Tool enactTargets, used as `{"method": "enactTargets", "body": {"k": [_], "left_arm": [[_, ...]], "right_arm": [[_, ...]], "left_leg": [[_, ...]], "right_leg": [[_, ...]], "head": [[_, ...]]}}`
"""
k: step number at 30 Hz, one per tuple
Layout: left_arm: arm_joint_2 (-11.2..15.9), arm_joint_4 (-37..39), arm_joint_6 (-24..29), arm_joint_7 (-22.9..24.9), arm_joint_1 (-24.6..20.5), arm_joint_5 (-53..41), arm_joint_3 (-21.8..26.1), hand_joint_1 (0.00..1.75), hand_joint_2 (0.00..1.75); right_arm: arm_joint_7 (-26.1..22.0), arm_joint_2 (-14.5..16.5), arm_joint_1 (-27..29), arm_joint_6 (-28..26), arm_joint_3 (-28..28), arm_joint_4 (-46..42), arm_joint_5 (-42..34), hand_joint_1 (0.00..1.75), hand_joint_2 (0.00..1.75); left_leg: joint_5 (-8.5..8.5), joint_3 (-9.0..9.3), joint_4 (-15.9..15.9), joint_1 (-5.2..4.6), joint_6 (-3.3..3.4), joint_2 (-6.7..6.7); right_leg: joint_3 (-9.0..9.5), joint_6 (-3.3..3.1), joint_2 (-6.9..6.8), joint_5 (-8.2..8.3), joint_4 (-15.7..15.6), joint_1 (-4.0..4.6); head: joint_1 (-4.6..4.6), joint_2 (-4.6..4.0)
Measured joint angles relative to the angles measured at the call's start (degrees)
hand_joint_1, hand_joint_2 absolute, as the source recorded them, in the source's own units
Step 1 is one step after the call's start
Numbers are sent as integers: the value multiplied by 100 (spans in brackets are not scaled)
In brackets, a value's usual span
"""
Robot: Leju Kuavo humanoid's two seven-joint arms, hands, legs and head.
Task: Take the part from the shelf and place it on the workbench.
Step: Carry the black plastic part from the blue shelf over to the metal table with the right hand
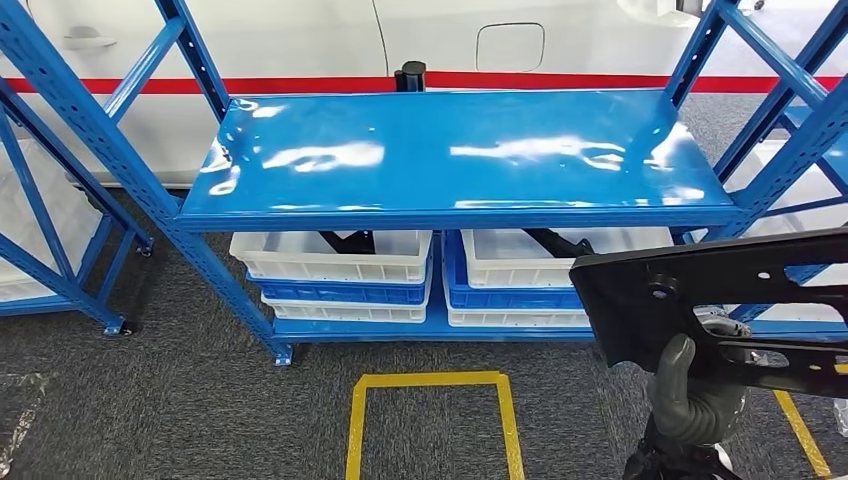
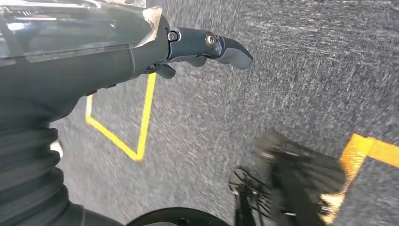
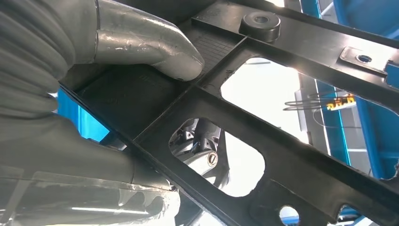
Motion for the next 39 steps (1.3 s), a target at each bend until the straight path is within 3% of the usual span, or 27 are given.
{"method": "enactTargets", "body": {"k": [1,3,4,6,8,10,12,14,16,17,18,20,21,23,25,26,28,30,32,33,34,35,37,39], "left_arm": [[10,0,-36,-47,-1,69,51,0,175],[25,0,-107,-113,-1,149,143,0,175],[31,-1,-117,-135,-2,159,175,0,175],[39,-4,-89,-162,-10,150,214,0,175],[44,-8,-34,-168,-6,140,241,0,175],[45,-9,-7,-168,4,141,265,0,175],[46,-9,3,-167,1,141,272,0,175],[46,-10,34,-164,-3,141,280,0,175],[35,-11,86,-158,-4,141,291,0,175],[27,-11,106,-156,-5,140,297,0,175],[17,-11,120,-154,-8,139,303,0,175],[-1,-12,147,-135,-18,128,315,0,175],[-12,-14,161,-101,-25,109,320,0,175],[-30,-17,134,26,-33,40,324,0,175],[-49,-17,29,146,-43,-32,316,0,175],[-57,-17,-18,183,-52,-58,307,0,175],[-77,-17,-57,223,-69,-93,285,0,175],[-96,-17,-64,248,-71,-104,268,0,175],[-109,-17,-64,262,-65,-105,254,0,175],[-114,-17,-64,267,-62,-106,247,0,175],[-117,-17,-64,268,-60,-105,243,0,175],[-117,-17,-74,268,-60,-106,241,0,175],[-115,-19,-121,278,-59,-112,238,0,175],[-113,-21,-170,298,-60,-136,232,0,175]], "right_arm": [[2,5,-2,16,-1,13,3,175,175],[3,11,-8,48,-7,38,6,175,175],[4,13,-14,70,-13,48,8,175,175],[10,18,-34,130,-30,58,15,175,175],[17,25,-68,205,-45,61,26,175,175],[22,36,-88,257,-56,64,28,175,175],[25,43,-90,277,-78,69,26,175,175],[27,45,-91,292,-109,79,27,175,175],[28,46,-86,309,-132,93,31,175,175],[28,48,-85,318,-138,99,33,175,175],[29,49,-86,328,-141,103,38,175,175],[30,55,-95,354,-145,105,48,175,175],[32,61,-104,373,-147,107,57,175,175],[39,81,-117,413,-157,110,75,175,175],[44,104,-115,440,-170,110,91,175,175],[45,115,-113,450,-177,109,98,175,175],[46,138,-122,462,-184,107,106,175,175],[47,161,-130,469,-187,107,109,175,175],[47,183,-125,472,-187,107,111,175,175],[47,189,-123,473,-187,107,111,175,175],[47,193,-121,473,-187,107,111,175,175],[47,198,-120,473,-187,107,111,175,175],[47,210,-120,473,-190,106,114,175,175],[45,223,-108,473,-202,97,131,175,175]], "left_leg": [[-62,-10,249,12,-15,-3],[142,229,205,34,-19,-2],[292,487,-111,43,-8,-4],[380,1056,-918,47,32,-47],[315,1315,-1378,14,73,-100],[361,1297,-1487,-15,147,-63],[447,1258,-1543,-9,248,27],[501,1204,-1556,-11,308,122],[537,1144,-1551,-20,323,231],[548,1124,-1548,-21,320,284],[554,1116,-1543,-18,314,338],[542,1117,-1520,-23,285,437],[528,1111,-1492,-39,261,482],[510,1090,-1444,-82,215,573],[501,1084,-1425,-84,190,665],[454,1072,-1386,-68,166,620],[203,946,-1084,-26,113,353],[-144,693,-505,-1,83,85],[-379,410,109,6,71,12],[-388,338,267,8,71,-1],[-289,366,216,10,79,-12],[-100,503,-53,16,94,-41],[278,901,-838,41,132,-306],[406,1108,-1283,51,146,-529]], "right_leg": [[-71,6,-5,55,18,6],[-236,39,-9,148,74,8],[-309,57,-4,184,97,6],[-422,122,17,251,118,8],[-491,218,44,342,111,5],[-552,299,68,417,105,3],[-692,307,76,300,303,5],[-996,265,71,-43,985,3],[-1260,278,70,-306,1689,1],[-1259,314,64,-323,1777,-1],[-1121,367,45,-246,1599,-5],[-630,456,-144,8,779,-3],[-417,460,-248,110,398,15],[-272,386,-342,164,89,48],[-305,294,-211,188,95,36],[-315,258,-154,204,89,17],[-336,160,-59,244,74,-22],[-370,93,15,270,75,-25],[-404,66,120,293,78,-18],[-417,59,187,307,81,-14],[-425,64,259,318,83,-13],[-427,75,333,330,86,-13],[-439,114,474,354,103,2],[-493,173,594,391,125,21]], "head": [[-2,0],[-7,0],[-9,0],[-11,0],[-16,0],[-27,0],[-20,0],[-4,0],[1,0],[1,0],[1,0],[5,0],[8,0],[-1,0],[-13,0],[-14,0],[-20,0],[-31,0],[-35,0],[-34,0],[-36,0],[-35,0],[-37,0],[-30,0]]}}
